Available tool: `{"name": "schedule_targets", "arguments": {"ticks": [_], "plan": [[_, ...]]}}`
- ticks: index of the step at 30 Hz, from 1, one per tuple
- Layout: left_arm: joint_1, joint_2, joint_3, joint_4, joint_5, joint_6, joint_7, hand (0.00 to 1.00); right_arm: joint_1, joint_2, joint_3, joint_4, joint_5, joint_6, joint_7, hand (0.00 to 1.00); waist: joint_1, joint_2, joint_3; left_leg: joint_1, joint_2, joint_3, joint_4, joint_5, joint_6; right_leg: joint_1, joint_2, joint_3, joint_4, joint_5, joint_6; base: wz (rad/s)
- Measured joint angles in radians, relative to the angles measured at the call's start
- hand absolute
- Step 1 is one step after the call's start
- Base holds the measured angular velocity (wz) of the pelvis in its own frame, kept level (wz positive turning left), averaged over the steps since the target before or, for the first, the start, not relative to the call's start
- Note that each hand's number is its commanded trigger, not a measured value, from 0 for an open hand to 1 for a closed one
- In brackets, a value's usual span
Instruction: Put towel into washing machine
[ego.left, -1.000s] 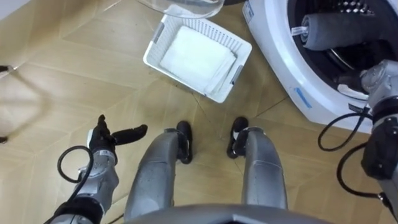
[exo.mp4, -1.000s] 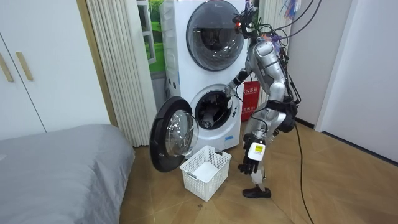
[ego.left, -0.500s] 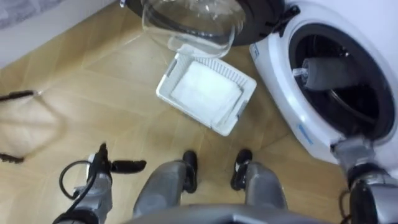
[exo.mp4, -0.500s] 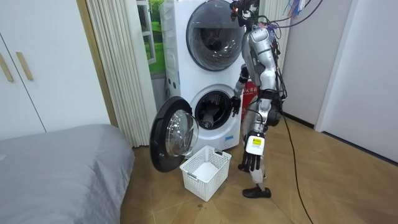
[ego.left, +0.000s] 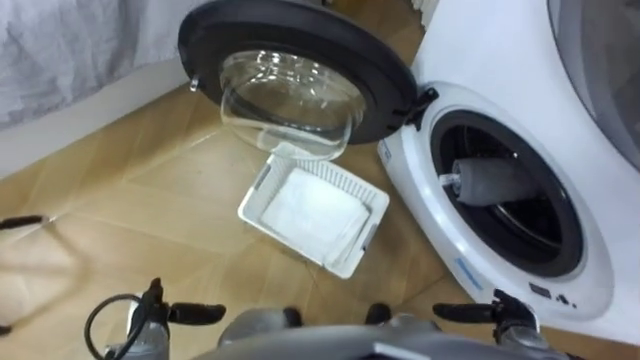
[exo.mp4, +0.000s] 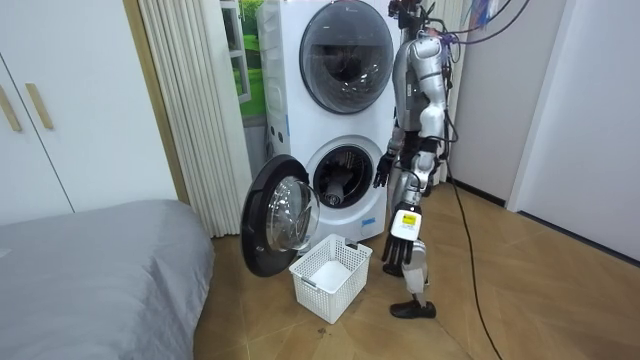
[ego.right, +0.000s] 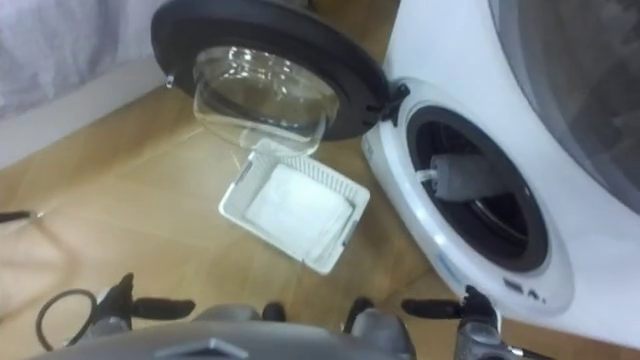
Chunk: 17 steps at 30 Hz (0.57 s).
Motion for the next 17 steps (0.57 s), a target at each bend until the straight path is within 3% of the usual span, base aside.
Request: {"name": "schedule_targets", "arguments": {"ticks": [6,12,17], "plan": [[0.019,-0.022,0.046,-0.007,0.024,0.022,-0.004,0.00,0.016,0.019,0.000,-0.005,-0.078,0.020,0.067,0.00,0.001,-0.027,0.0020,0.066,-0.002,-0.006,-0.028,0.001,-0.002,0.081,0.006,-0.002,-0.048,-0.001,-0.001,0.05],[0.024,-0.031,0.097,-0.008,0.057,0.032,-0.015,0.00,0.021,0.024,-0.010,0.016,-0.104,0.024,0.109,0.00,-0.002,-0.031,0.0061,0.115,-0.002,-0.012,-0.045,0.000,-0.003,0.130,0.010,-0.001,-0.065,-0.001,0.000,0.02],[0.024,-0.046,0.131,-0.008,0.087,0.065,-0.015,0.00,0.028,0.025,-0.044,0.015,-0.105,0.044,0.146,0.00,-0.004,-0.031,0.0094,0.134,-0.001,-0.001,-0.050,0.000,-0.004,0.143,0.012,0.001,-0.066,-0.001,0.001,-0.04]]}}
